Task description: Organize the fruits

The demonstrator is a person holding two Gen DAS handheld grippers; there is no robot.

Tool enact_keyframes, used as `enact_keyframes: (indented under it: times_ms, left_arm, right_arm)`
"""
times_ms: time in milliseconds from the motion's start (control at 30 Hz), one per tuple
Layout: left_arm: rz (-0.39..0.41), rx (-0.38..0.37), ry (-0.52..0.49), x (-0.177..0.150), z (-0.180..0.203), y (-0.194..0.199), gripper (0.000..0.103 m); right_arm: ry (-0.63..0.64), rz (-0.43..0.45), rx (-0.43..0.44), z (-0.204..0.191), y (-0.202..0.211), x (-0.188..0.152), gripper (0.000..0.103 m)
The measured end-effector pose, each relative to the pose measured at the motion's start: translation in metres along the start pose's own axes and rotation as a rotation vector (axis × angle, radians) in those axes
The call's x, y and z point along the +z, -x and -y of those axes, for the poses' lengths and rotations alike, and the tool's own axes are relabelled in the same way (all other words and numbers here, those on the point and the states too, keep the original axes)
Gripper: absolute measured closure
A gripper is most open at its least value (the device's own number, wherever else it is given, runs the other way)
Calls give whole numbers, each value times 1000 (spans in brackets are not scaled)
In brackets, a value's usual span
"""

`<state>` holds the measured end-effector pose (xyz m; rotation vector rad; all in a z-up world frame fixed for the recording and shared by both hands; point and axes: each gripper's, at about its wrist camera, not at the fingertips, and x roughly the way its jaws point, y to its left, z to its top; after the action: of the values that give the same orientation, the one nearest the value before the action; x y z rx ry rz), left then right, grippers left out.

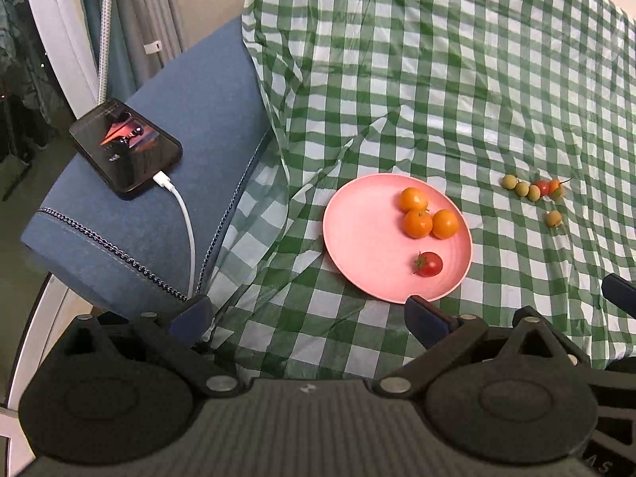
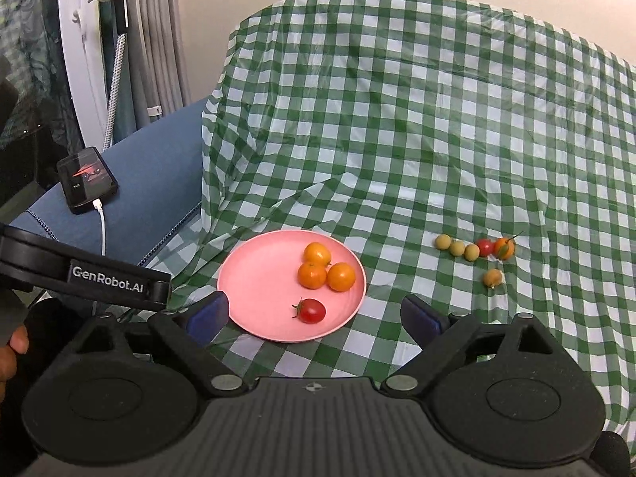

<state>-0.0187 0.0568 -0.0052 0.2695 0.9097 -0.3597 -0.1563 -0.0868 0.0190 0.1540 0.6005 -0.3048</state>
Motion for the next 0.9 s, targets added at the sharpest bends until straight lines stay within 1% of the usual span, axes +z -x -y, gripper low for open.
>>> enact_keyframes:
  times_ms: [267,433,600,767,900]
  left_arm:
    - [14,6,-4,1,0,5,0]
    - [3,16,-16,4,4,-1,0]
    - [-10,25,-49,8,13,-9,0]
    - [-33,-3,-123,20,33,-22,0]
    - [-51,-61,-179,40,62,-34,0]
  right_arm:
    - [4,12,-1,-1,3,0,8]
    - [-12,5,0,4,-3,-2,8]
    - [-39,-5,-10,15,-12,-3,7]
    - [-92,-11,-64,39,-24,-3,7]
    - [-165,-14,-132,76,-41,-6,6]
